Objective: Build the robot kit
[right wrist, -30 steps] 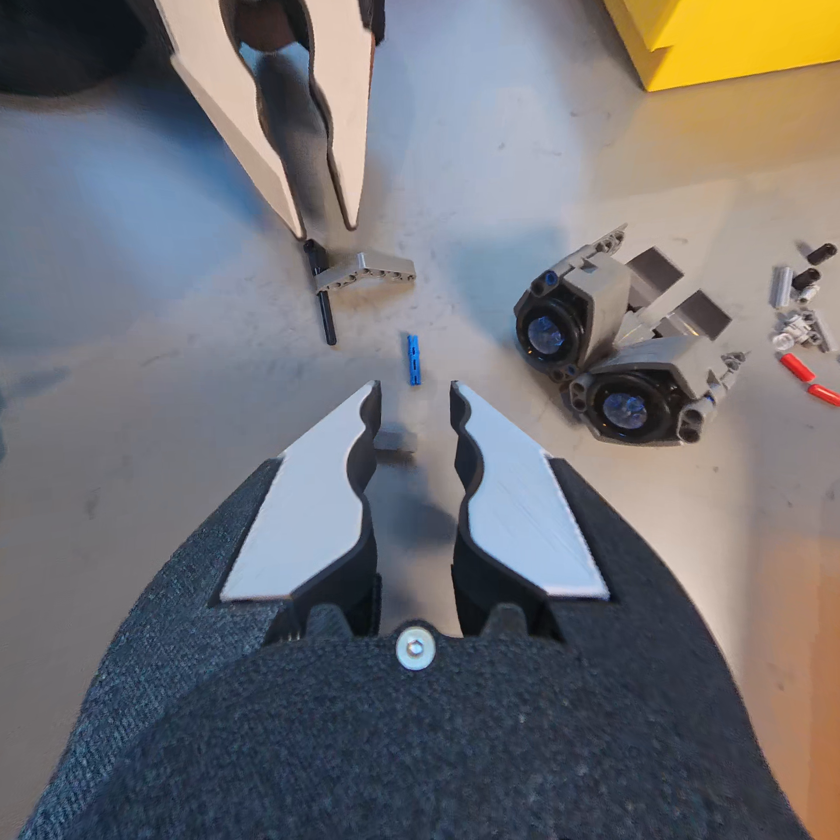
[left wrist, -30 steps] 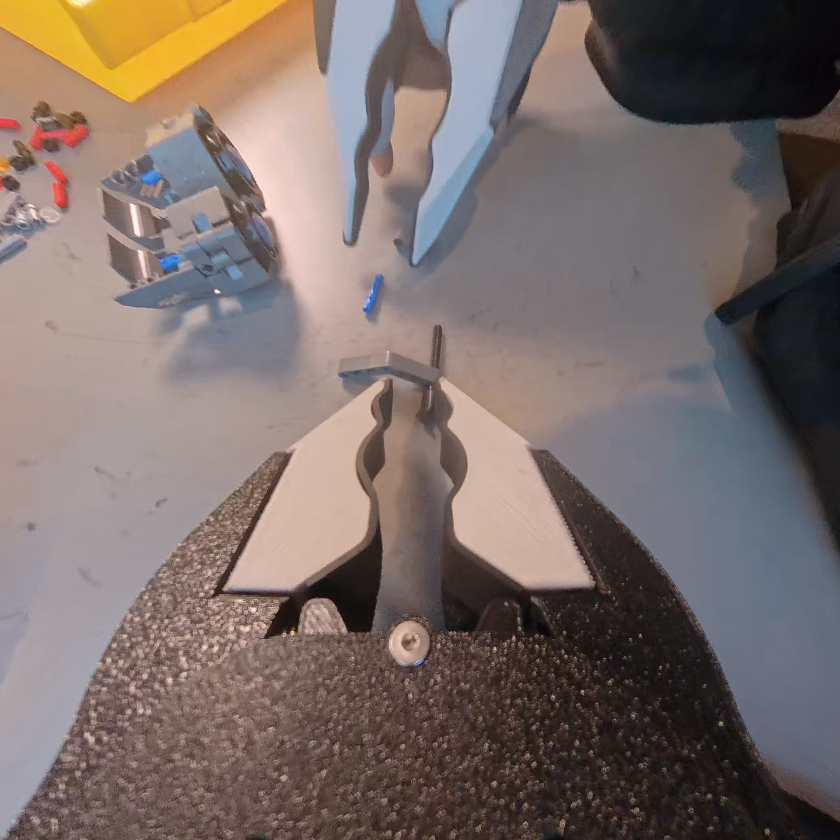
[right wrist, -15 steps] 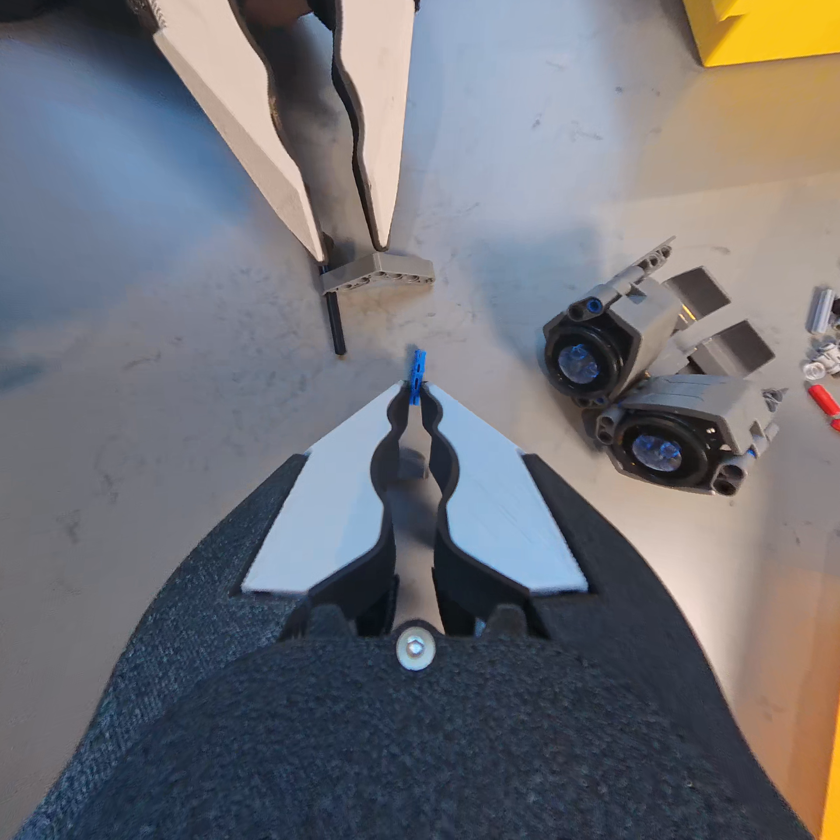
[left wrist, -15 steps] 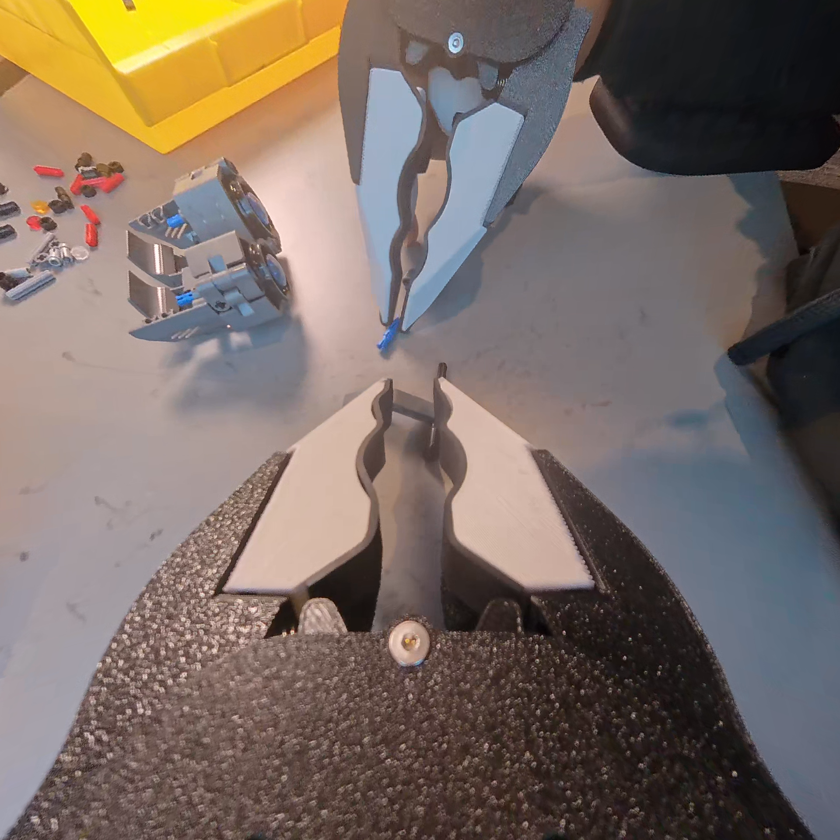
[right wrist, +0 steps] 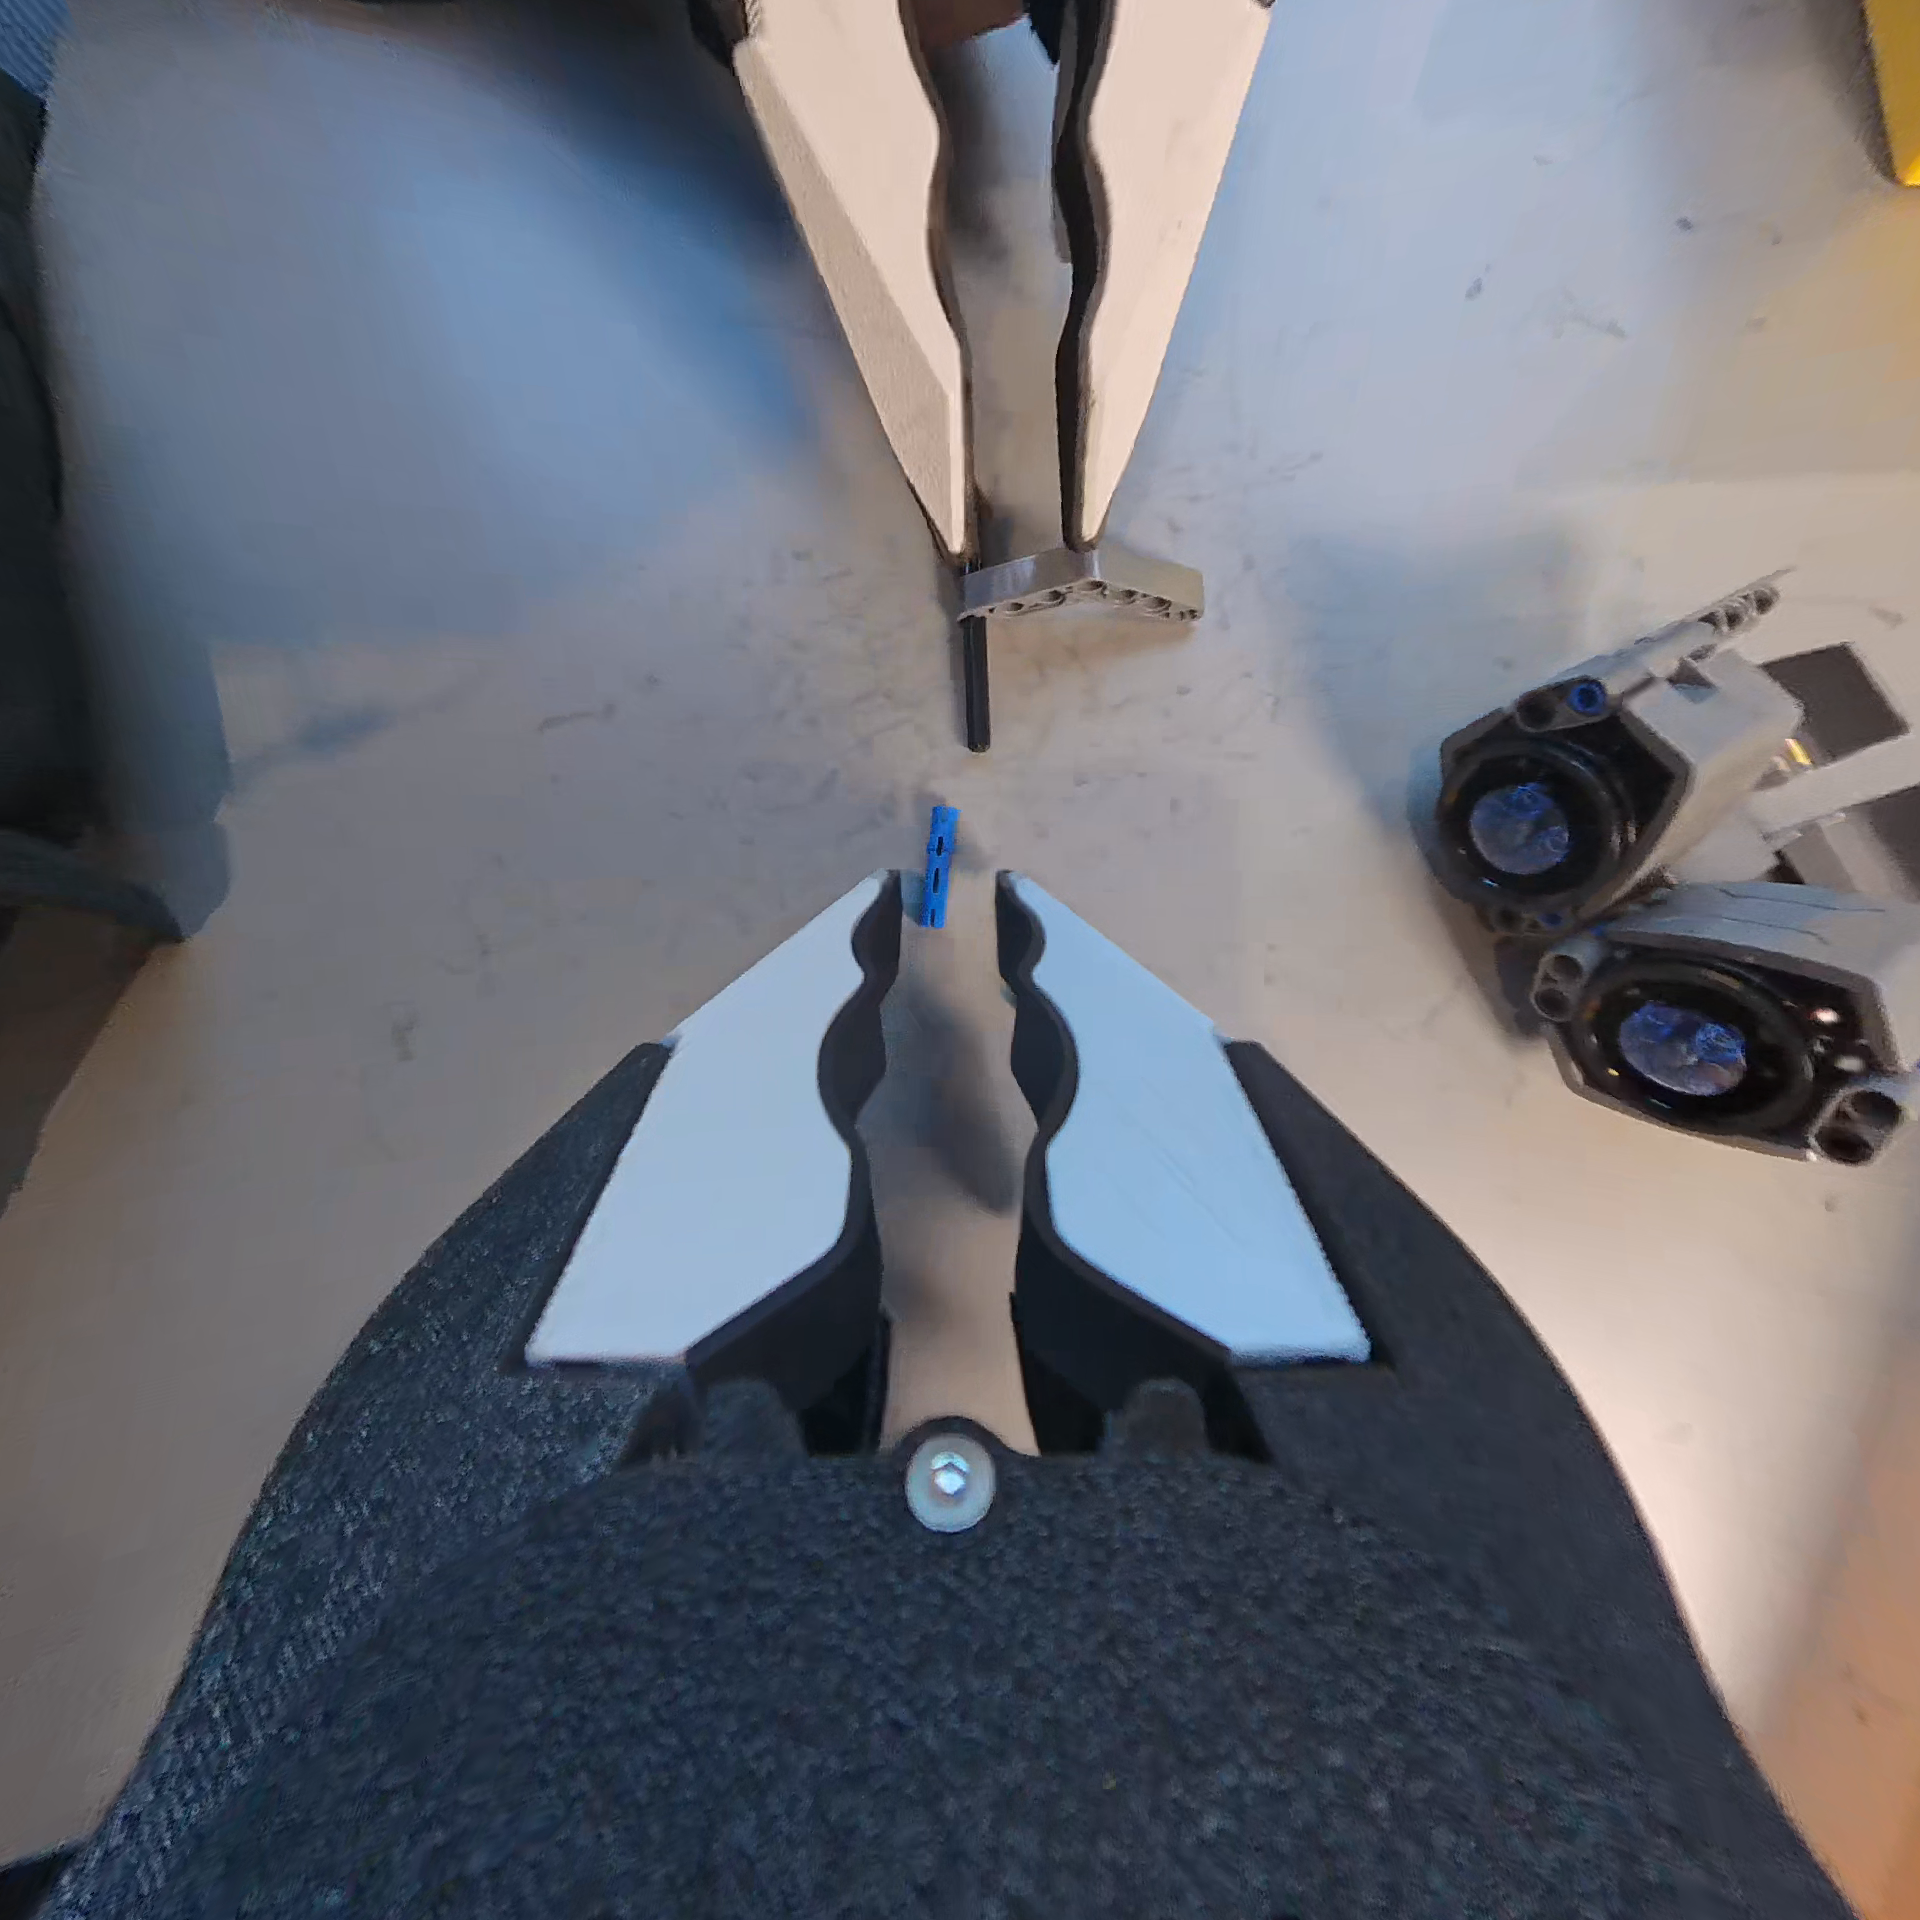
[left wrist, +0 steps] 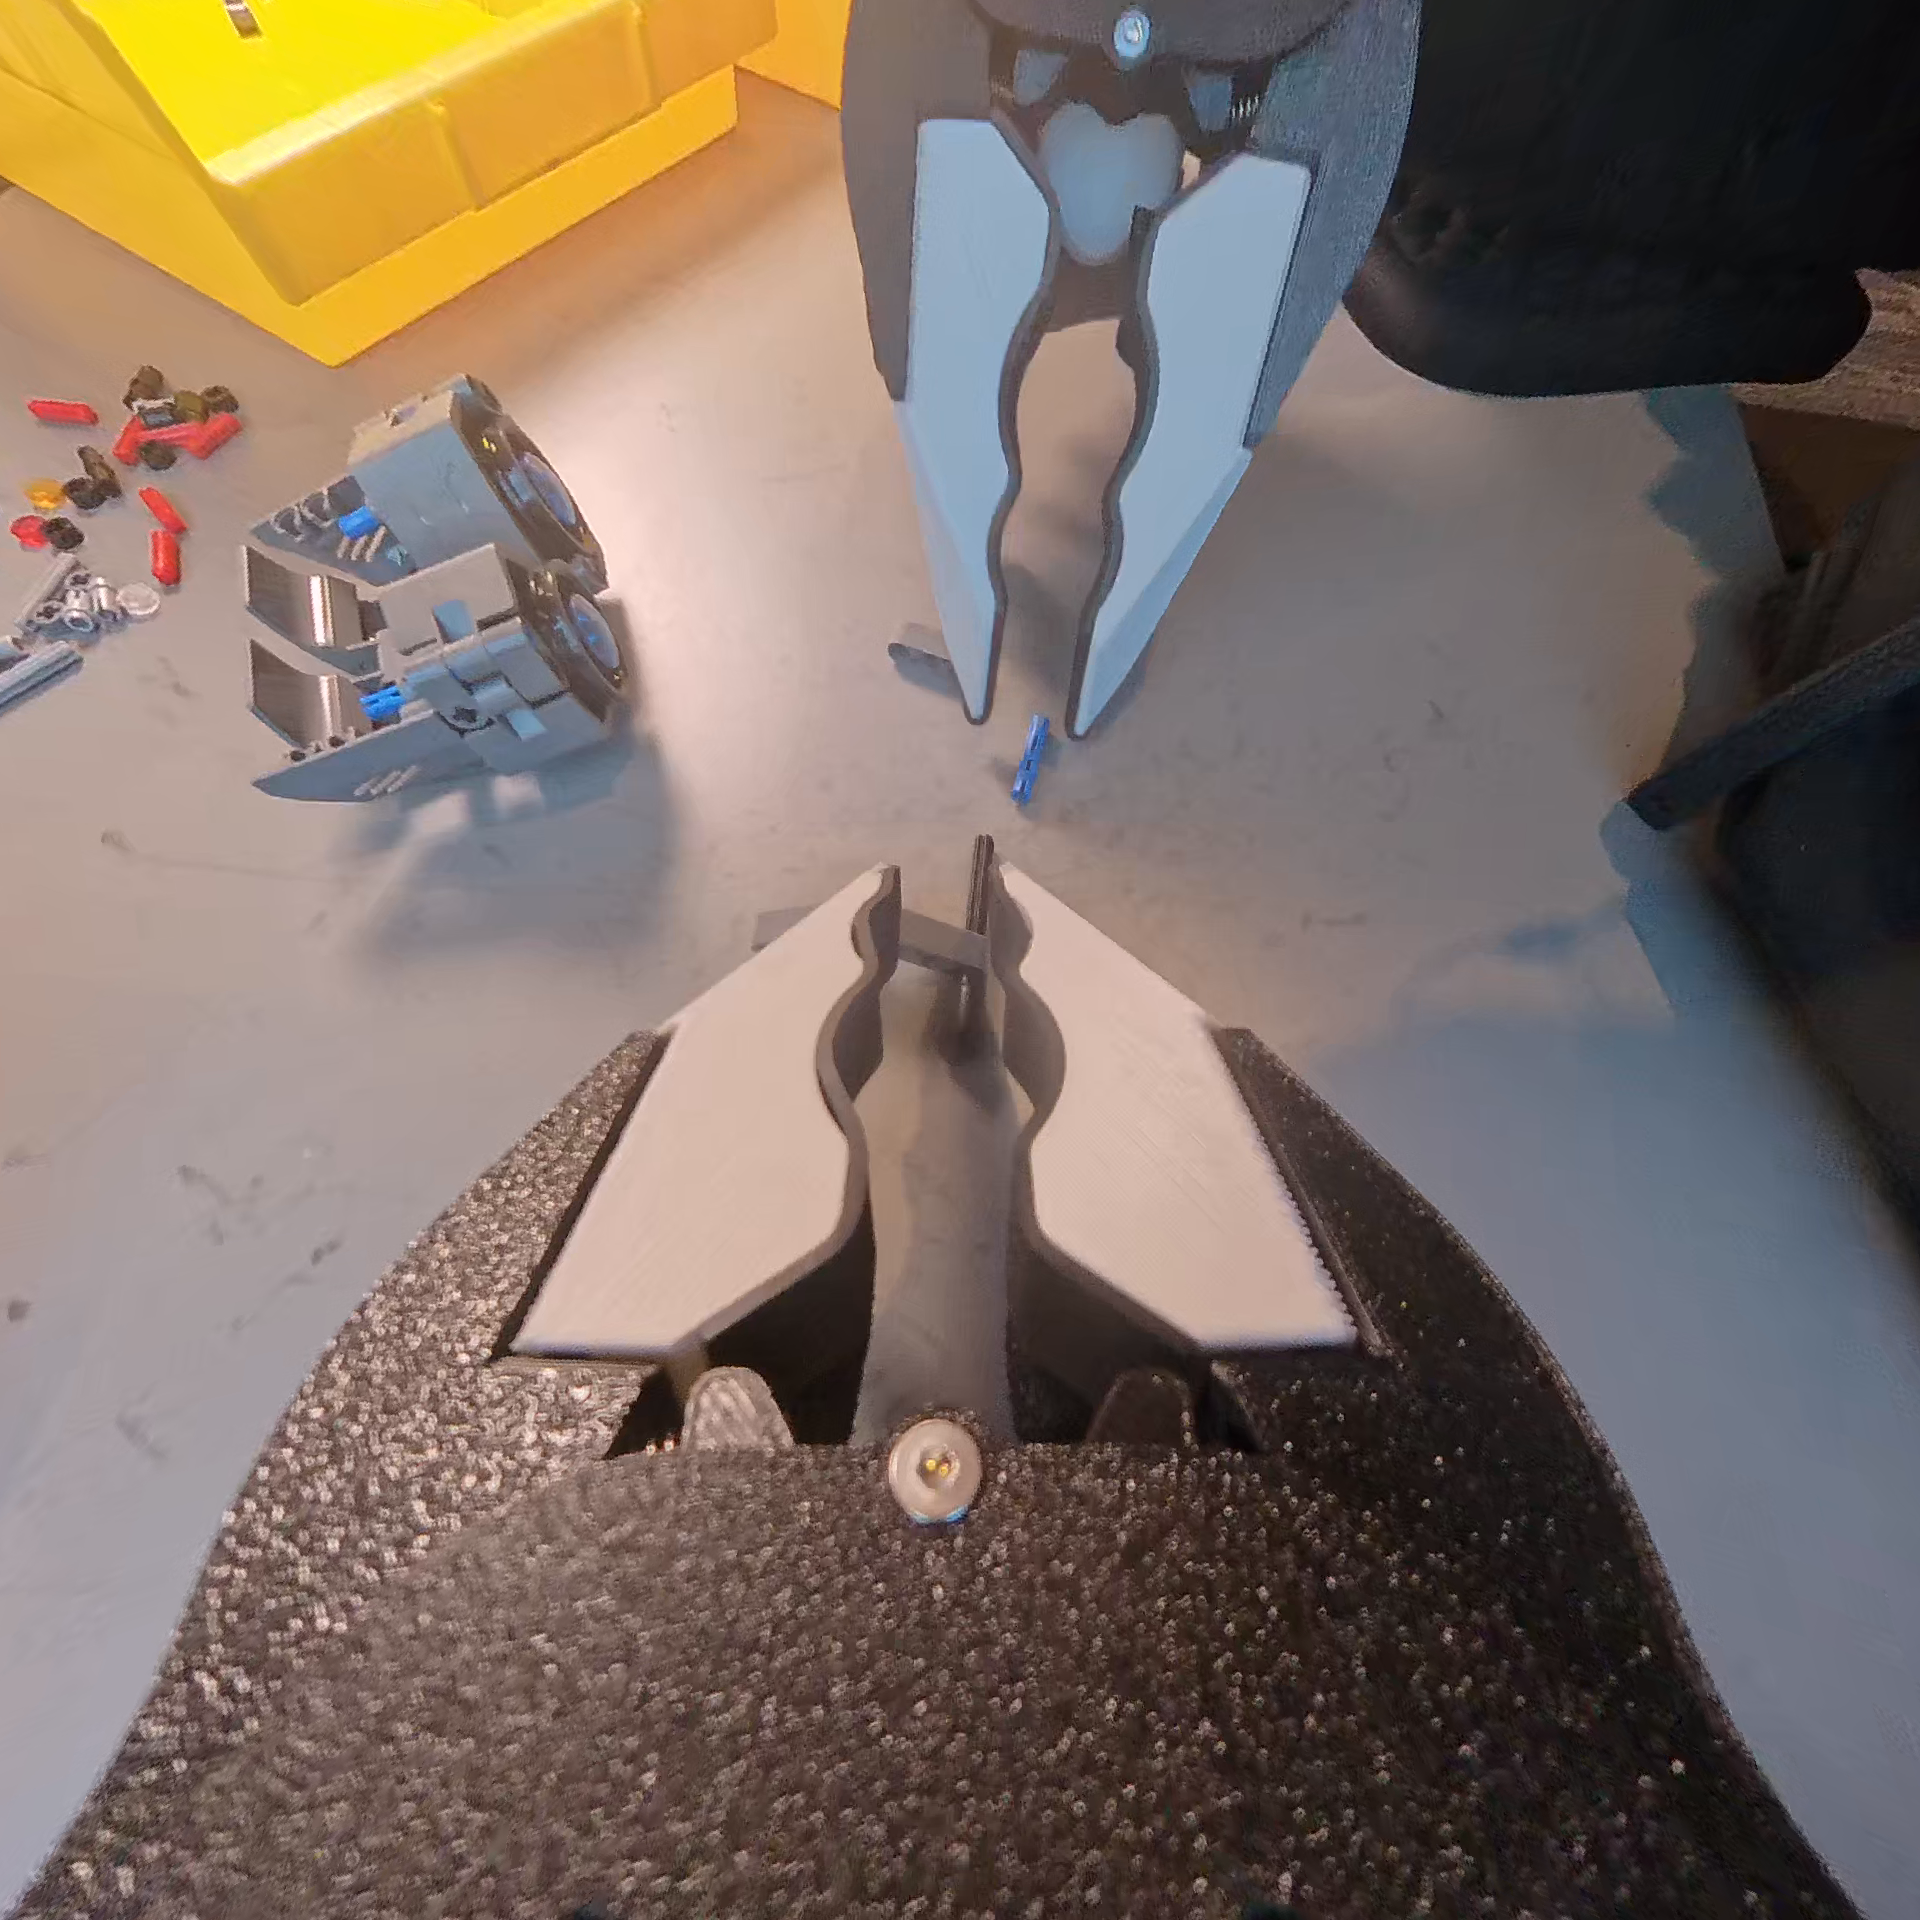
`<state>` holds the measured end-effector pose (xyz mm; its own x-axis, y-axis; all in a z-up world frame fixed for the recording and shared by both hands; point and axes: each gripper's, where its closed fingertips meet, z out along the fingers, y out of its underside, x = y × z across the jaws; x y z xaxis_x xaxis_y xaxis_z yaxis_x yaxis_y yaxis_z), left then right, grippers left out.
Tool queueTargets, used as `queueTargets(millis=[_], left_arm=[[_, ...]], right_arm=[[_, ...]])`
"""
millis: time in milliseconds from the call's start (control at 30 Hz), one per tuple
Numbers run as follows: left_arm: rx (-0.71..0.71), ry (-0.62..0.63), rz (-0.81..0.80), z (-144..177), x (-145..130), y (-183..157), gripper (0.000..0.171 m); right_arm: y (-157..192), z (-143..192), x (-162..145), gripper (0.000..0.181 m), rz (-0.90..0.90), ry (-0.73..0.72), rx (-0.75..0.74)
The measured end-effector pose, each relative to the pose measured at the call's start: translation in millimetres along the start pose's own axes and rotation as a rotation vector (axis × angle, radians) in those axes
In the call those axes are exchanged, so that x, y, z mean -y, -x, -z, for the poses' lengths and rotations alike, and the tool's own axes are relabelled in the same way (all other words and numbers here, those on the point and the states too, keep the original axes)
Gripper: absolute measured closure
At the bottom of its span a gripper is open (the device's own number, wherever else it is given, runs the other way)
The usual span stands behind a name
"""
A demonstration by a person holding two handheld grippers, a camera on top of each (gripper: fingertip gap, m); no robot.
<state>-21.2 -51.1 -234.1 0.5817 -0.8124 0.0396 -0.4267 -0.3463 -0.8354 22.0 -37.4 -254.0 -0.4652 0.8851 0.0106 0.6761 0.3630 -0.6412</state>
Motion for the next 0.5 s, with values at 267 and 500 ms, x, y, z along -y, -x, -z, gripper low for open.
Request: queueTargets(millis=[267,500], left_arm=[[0.008,0.022,-0.015,-3.0,-2.6,-0.2,0.155],[0.022,0.015,-0.051,-10.5,3.7,-3.3,0.156]], right_arm=[[-26.5,29.0,-15.9,0.152,-0.077,-0.006,-0.098],[-22.4,22.1,-30.9,0.149,-0.094,0.052,-0.069]])
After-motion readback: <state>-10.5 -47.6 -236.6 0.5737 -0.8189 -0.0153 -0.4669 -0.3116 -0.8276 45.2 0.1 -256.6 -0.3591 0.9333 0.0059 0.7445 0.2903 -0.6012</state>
